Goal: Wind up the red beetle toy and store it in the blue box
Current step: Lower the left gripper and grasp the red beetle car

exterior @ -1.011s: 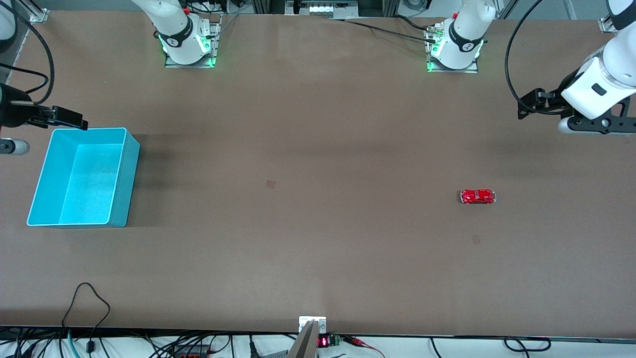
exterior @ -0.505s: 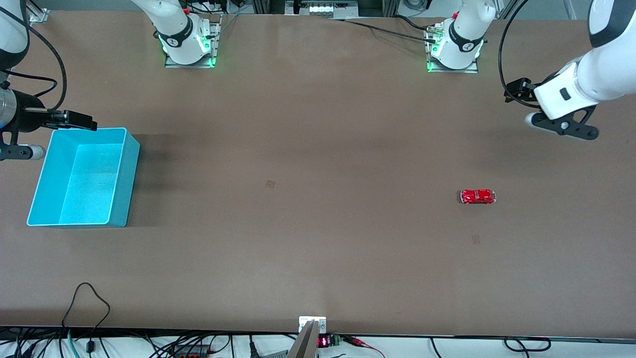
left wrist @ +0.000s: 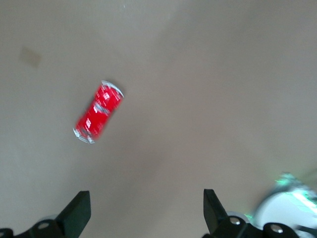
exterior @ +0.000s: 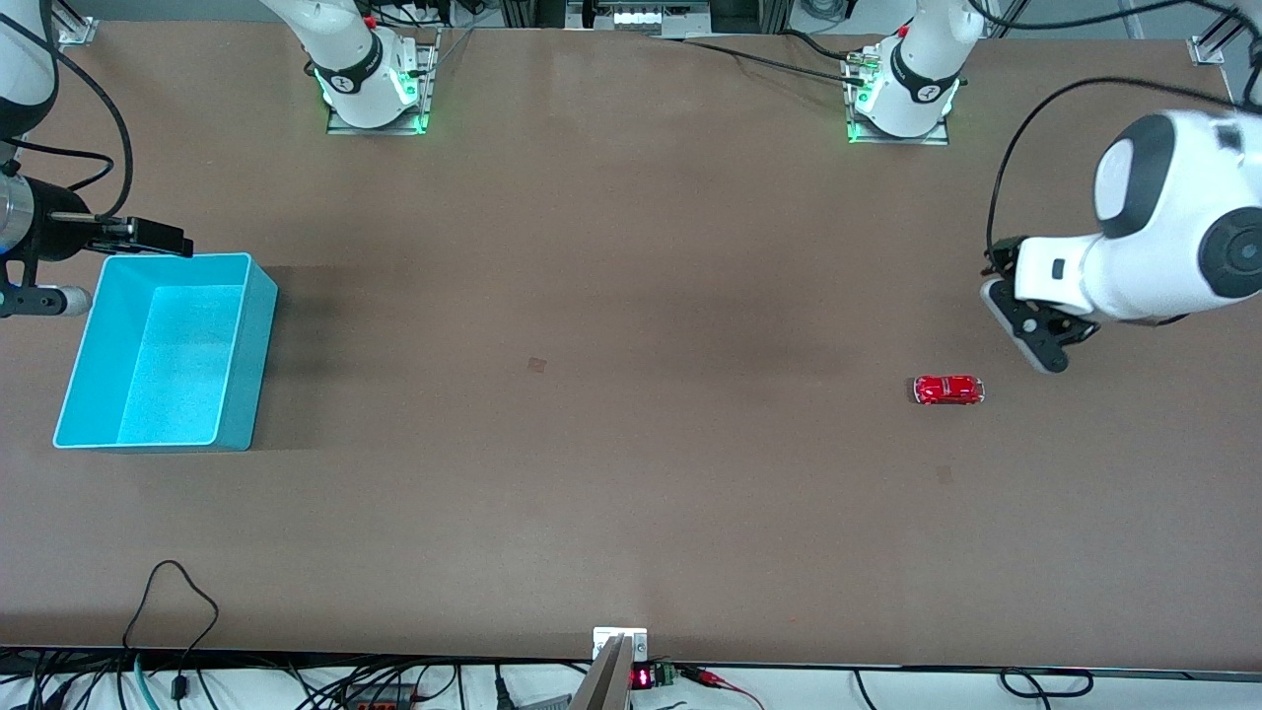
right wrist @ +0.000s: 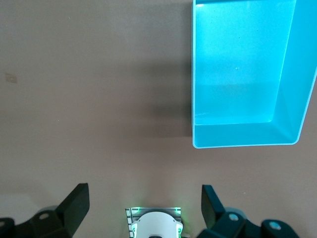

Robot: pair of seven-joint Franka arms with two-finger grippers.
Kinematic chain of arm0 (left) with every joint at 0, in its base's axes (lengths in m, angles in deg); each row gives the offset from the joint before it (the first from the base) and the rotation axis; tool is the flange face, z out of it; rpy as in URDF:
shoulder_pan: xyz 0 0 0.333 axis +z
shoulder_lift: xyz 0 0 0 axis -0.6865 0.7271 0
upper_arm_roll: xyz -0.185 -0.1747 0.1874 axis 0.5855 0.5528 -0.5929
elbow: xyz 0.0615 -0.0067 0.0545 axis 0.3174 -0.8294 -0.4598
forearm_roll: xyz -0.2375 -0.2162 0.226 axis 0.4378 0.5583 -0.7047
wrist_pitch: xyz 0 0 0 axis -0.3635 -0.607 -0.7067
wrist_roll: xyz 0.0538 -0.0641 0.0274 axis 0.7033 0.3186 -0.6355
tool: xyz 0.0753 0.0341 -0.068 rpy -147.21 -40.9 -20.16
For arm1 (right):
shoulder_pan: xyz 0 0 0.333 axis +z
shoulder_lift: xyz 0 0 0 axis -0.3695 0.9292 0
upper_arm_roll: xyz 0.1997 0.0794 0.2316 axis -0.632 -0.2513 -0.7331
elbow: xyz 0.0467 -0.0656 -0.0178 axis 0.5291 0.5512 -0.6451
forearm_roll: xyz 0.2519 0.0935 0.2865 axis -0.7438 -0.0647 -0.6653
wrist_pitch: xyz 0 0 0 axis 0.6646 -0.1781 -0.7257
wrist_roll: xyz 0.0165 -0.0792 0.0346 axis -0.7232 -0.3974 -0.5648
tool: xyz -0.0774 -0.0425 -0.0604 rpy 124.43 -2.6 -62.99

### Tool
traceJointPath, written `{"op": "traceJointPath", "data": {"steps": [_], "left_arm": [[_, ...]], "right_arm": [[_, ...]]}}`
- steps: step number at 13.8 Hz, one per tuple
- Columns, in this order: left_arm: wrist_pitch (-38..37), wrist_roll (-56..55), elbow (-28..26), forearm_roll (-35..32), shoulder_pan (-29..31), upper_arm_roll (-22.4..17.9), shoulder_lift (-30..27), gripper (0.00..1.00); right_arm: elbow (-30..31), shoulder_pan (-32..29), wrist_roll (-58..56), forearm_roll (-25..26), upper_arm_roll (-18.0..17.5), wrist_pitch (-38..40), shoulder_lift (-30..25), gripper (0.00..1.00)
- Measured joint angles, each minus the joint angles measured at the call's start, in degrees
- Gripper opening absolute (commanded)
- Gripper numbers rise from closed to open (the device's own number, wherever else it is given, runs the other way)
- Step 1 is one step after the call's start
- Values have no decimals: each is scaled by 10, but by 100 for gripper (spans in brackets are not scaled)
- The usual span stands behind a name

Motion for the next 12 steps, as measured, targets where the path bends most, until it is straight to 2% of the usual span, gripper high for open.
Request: {"op": "traceJointPath", "data": {"steps": [3, 6, 10, 12], "left_arm": [[141, 100, -68, -7, 5, 0, 21, 100], [248, 160, -117, -12, 5, 0, 43, 100], [341, 224, -137, -13, 14, -1, 94, 100], [387, 255, -137, -13, 27, -1, 121, 90]], "right_arm": [[0, 0, 0, 0, 0, 1, 0, 100], [0, 0, 0, 0, 0, 3, 1, 100], [1, 0, 0, 1, 0, 8, 2, 100], [1, -1, 1, 1, 1, 9, 2, 100]]}}
